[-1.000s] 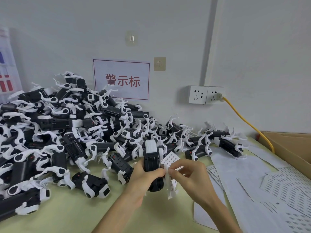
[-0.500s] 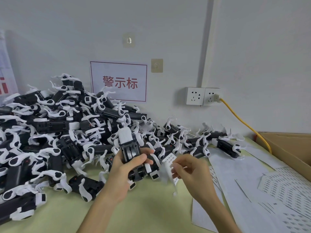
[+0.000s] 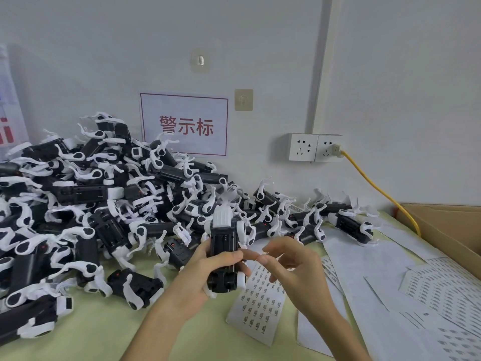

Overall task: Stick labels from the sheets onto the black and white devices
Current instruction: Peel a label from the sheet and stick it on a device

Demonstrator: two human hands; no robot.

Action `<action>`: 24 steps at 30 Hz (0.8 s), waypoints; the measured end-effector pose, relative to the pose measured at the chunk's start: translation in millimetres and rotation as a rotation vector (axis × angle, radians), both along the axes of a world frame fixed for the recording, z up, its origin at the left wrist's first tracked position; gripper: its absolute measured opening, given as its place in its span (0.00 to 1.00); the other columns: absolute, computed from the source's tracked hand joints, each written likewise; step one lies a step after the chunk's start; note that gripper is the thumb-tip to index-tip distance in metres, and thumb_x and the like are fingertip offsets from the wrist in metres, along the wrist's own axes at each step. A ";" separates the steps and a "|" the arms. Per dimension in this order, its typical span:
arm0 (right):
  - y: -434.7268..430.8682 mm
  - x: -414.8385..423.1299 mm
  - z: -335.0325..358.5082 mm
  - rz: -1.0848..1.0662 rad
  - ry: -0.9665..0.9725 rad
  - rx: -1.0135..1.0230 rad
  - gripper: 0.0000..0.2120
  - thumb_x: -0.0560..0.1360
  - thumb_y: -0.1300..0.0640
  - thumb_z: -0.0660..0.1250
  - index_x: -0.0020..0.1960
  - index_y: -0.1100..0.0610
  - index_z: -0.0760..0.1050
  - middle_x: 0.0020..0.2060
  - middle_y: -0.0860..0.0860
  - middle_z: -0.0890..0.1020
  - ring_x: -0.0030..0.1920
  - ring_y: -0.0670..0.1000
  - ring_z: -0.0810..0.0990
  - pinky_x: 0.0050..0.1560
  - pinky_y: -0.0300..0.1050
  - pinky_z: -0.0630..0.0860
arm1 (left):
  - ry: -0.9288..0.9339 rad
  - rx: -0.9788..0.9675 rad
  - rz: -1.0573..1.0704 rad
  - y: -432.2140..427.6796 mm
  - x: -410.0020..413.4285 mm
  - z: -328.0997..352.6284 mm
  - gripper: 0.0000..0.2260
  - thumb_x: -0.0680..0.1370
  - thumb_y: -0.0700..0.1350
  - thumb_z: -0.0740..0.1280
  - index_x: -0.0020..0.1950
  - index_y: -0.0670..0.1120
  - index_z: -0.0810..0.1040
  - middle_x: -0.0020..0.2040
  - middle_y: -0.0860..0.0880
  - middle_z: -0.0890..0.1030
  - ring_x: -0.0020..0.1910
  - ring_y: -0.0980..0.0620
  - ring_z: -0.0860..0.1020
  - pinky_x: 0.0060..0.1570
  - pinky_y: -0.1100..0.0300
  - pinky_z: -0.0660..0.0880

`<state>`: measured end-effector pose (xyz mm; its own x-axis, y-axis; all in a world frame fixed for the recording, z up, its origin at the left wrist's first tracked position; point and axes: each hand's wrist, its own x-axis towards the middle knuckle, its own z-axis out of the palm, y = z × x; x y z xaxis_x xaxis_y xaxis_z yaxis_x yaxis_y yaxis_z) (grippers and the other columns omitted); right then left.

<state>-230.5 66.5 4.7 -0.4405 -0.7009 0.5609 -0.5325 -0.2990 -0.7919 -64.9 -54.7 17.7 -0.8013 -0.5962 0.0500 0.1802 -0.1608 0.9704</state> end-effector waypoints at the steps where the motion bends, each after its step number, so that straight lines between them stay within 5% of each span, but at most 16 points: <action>1: -0.1 -0.4 -0.4 -0.005 0.010 -0.008 0.15 0.68 0.32 0.74 0.45 0.42 0.81 0.37 0.47 0.84 0.30 0.53 0.83 0.33 0.44 0.79 | -0.008 0.001 -0.001 -0.1 -0.1 -0.2 0.36 0.65 0.50 0.80 0.67 0.35 0.73 0.51 0.40 0.86 0.45 0.48 0.84 0.40 0.58 0.80; 9: 0.7 -4.9 -1.0 -0.056 0.068 0.002 0.20 0.66 0.27 0.71 0.46 0.41 0.81 0.36 0.45 0.83 0.29 0.51 0.81 0.32 0.48 0.79 | 0.011 0.040 0.026 2.1 -2.2 0.8 0.34 0.64 0.49 0.80 0.64 0.36 0.75 0.49 0.39 0.86 0.44 0.46 0.84 0.39 0.56 0.80; 15: -2.3 -7.1 -3.8 -0.082 0.093 0.081 0.05 0.75 0.51 0.76 0.44 0.42 0.81 0.38 0.46 0.84 0.30 0.51 0.81 0.33 0.46 0.79 | 0.080 0.009 0.112 3.2 -4.9 -1.5 0.25 0.63 0.51 0.80 0.56 0.40 0.83 0.47 0.37 0.85 0.47 0.45 0.84 0.41 0.55 0.80; 18: -2.8 -7.4 0.1 0.025 -0.166 0.076 0.06 0.77 0.57 0.73 0.43 0.48 0.84 0.38 0.52 0.85 0.31 0.51 0.82 0.35 0.44 0.79 | 0.127 -0.099 0.202 4.8 -6.2 -0.8 0.20 0.64 0.52 0.79 0.52 0.44 0.85 0.48 0.40 0.86 0.47 0.45 0.85 0.38 0.59 0.79; 24: -3.7 -8.1 3.3 0.221 -0.558 0.190 0.12 0.71 0.49 0.79 0.45 0.57 0.85 0.41 0.56 0.84 0.34 0.50 0.78 0.40 0.42 0.78 | 0.076 -0.344 0.212 11.5 -10.4 -3.7 0.13 0.68 0.50 0.77 0.51 0.52 0.87 0.43 0.42 0.86 0.39 0.43 0.83 0.38 0.57 0.79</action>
